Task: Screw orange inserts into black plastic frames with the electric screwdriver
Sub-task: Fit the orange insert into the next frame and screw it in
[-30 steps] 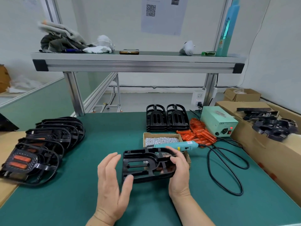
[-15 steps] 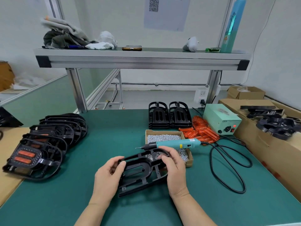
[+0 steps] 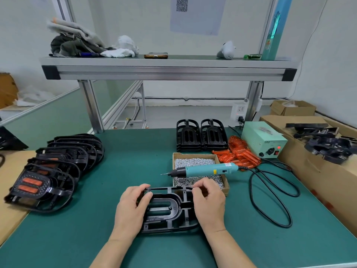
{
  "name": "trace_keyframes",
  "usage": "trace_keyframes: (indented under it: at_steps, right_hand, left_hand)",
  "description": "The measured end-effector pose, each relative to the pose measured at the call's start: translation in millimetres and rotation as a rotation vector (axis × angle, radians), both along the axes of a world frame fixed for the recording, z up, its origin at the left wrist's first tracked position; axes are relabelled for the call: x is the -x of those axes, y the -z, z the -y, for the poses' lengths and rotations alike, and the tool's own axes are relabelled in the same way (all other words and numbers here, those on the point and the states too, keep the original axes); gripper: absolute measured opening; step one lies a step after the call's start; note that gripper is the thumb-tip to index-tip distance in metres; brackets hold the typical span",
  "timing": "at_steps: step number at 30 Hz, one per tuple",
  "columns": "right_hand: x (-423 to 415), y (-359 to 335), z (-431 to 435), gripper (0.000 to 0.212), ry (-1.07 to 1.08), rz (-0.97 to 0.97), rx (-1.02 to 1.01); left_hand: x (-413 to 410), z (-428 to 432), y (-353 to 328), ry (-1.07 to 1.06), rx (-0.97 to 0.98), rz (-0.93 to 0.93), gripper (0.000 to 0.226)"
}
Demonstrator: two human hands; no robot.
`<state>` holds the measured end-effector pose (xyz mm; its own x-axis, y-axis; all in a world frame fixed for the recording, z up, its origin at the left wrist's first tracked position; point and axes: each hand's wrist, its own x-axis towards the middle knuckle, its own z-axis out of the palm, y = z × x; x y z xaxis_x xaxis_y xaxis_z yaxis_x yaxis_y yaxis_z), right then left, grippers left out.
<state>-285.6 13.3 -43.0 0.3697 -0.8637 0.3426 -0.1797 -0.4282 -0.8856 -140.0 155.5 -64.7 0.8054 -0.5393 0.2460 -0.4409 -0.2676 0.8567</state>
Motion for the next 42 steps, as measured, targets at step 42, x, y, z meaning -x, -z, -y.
trace_keyframes:
  at_steps: [42]
  right_hand:
    - [41.2,-20.7,243.2,0.051,0.323,-0.753,0.059]
  left_hand:
    - [2.2,8.0,4.3,-0.017,-0.211,0.238,0.023]
